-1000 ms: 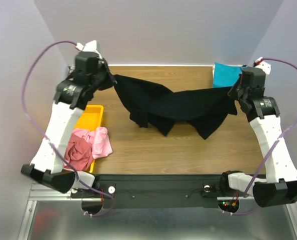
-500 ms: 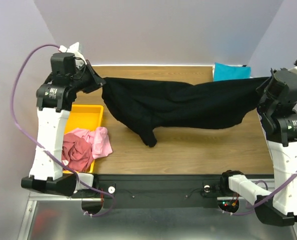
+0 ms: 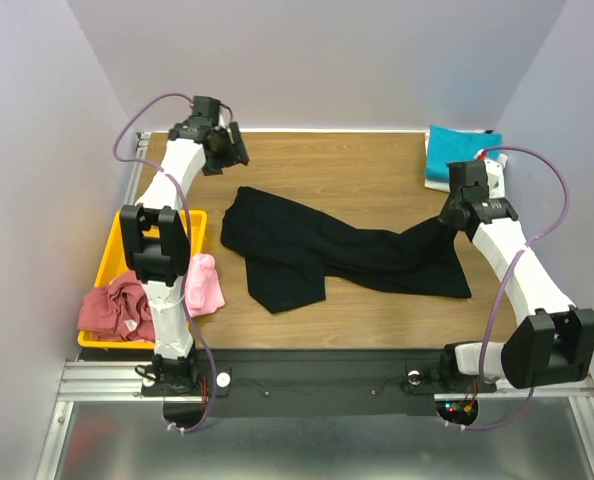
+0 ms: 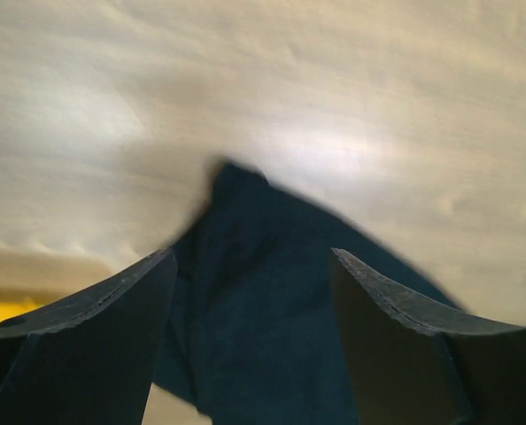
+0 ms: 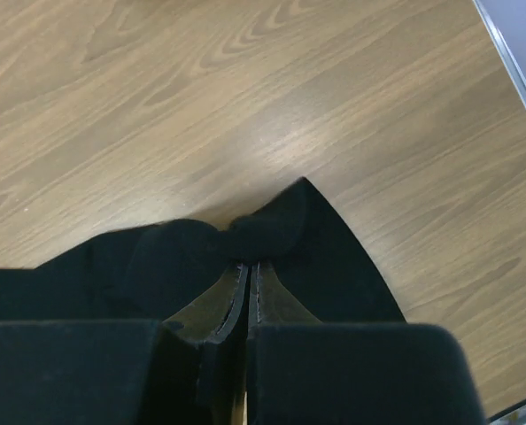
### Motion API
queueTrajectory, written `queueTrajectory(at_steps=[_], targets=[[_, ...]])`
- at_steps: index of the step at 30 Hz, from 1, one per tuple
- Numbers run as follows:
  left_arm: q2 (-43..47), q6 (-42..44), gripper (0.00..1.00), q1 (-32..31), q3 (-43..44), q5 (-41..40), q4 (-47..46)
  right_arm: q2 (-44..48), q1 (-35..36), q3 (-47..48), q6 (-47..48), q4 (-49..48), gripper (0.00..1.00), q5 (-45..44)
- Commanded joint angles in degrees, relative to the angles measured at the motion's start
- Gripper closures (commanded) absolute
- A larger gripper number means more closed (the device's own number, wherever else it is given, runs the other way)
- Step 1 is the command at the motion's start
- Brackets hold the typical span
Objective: Fold and stack the t-shirts
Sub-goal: Flatten the tshirt out
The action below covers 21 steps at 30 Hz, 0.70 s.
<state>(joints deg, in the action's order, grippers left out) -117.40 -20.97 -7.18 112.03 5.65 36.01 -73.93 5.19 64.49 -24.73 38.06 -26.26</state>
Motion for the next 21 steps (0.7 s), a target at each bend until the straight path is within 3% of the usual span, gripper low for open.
queueTrajectory(at_steps=[1,2,3,7,11,15,21], targets=[[11.7,2.9,0.19,-8.9,-10.1,-1.9,-2.2,4.1,-0.4,0.6,-1.2,-5.9,1.0,0.9],[13.5,3.0,0.19,-10.5,-10.2,-1.2,-3.1,4.1,-0.3,0.2,-1.3,-5.9,1.0,0.9],[18.0,2.8,0.2,-14.1,-20.0,0.1,-4.3,4.2,-0.3,-0.2,-1.4,-5.9,1.0,1.2],[29.3,-2.7,0.23,-20.1,-43.9,0.0,-7.3,4.5,-0.4,-3.0,-2.0,-5.9,1.0,1.9],[40.5,-9.9,0.23,-22.9,-57.5,-0.1,-8.2,3.7,-0.6,-4.3,-2.7,-5.9,1.0,3.0],[48.3,-14.1,0.23,-25.1,-65.1,-0.9,-9.1,2.2,-0.6,-4.4,-3.1,-6.3,1.0,5.0],[45.6,-16.6,0.29,-27.5,-71.5,-1.1,-14.3,1.2,-0.6,-5.0,-3.9,-6.8,1.0,7.1]])
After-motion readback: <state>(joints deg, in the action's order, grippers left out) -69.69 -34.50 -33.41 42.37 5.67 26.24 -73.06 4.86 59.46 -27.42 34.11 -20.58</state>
